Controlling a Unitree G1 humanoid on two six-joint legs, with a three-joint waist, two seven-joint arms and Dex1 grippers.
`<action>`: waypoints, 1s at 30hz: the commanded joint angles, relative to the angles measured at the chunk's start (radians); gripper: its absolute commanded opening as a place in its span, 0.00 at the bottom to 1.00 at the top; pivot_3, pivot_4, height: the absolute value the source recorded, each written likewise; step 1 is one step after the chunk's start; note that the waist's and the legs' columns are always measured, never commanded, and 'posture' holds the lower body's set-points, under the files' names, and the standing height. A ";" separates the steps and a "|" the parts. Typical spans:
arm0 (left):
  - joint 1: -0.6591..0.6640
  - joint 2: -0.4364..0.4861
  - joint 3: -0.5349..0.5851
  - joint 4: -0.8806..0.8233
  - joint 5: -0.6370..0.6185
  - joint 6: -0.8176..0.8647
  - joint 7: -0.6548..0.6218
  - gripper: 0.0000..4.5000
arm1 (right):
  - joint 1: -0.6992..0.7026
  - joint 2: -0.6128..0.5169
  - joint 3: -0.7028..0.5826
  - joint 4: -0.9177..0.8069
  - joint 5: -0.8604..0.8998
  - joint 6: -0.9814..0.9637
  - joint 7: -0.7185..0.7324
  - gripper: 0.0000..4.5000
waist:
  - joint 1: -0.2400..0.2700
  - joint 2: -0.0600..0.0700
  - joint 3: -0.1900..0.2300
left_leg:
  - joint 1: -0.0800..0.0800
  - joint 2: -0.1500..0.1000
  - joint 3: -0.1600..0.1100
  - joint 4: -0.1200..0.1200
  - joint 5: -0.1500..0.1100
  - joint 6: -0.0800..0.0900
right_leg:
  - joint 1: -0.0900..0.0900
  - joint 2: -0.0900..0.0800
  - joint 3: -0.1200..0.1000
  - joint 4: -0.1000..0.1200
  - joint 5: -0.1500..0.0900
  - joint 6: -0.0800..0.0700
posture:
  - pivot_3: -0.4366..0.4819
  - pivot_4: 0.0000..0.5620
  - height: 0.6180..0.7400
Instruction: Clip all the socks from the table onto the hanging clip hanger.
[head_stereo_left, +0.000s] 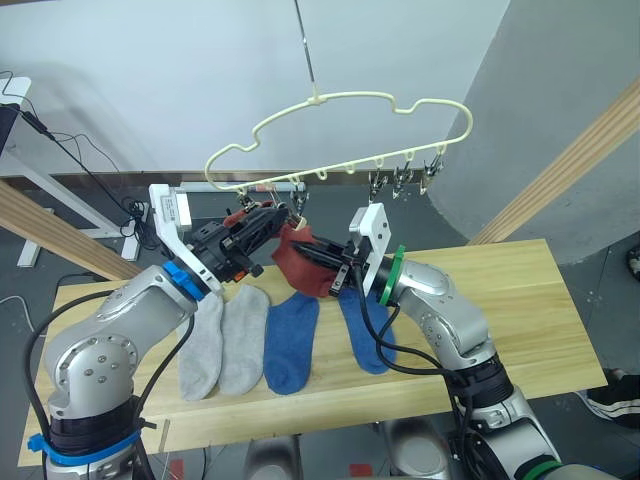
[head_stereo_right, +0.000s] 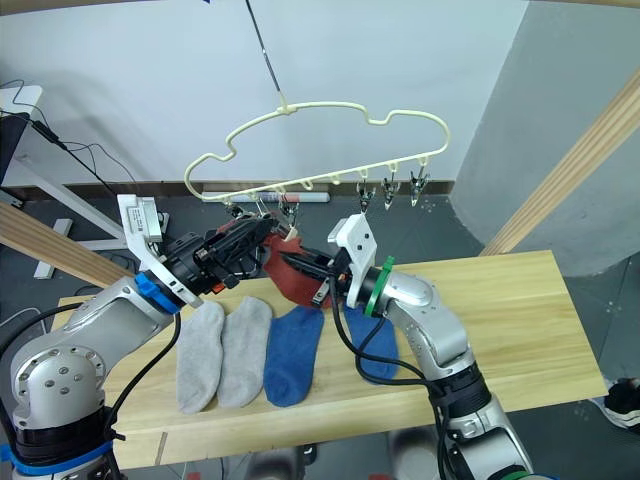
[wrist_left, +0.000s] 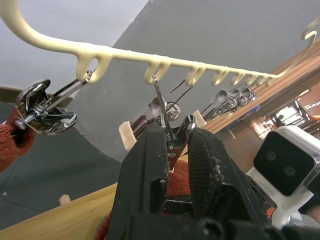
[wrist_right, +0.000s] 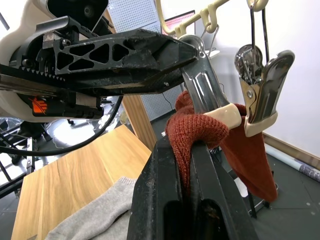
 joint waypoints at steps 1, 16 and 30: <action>0.008 0.010 -0.007 -0.037 -0.006 -0.013 -0.011 0.11 | -0.007 0.010 -0.005 -0.019 0.014 -0.019 0.003 0.00 | 0.000 0.000 0.000 | 0.000 0.000 0.000 0.000 0.000 0.000 | 0.000 0.000 0.000 0.000 0.000 0.000 | 0.28 0.61 0.98; 0.036 0.025 -0.003 -0.042 0.027 -0.027 -0.031 0.75 | 0.002 -0.012 0.020 -0.021 -0.003 -0.015 0.015 0.00 | 0.000 0.000 0.000 | 0.000 0.000 0.000 0.000 0.000 0.000 | 0.000 0.000 0.000 0.000 0.000 0.000 | 0.28 0.60 0.98; 0.143 0.077 -0.054 -0.096 0.201 -0.106 -0.167 0.99 | 0.097 -0.244 -0.043 -0.225 0.061 0.137 0.049 0.00 | 0.011 0.000 0.000 | 0.000 0.000 0.000 -0.001 0.000 0.000 | -0.001 0.001 0.000 -0.001 0.000 0.000 | 0.27 0.61 0.98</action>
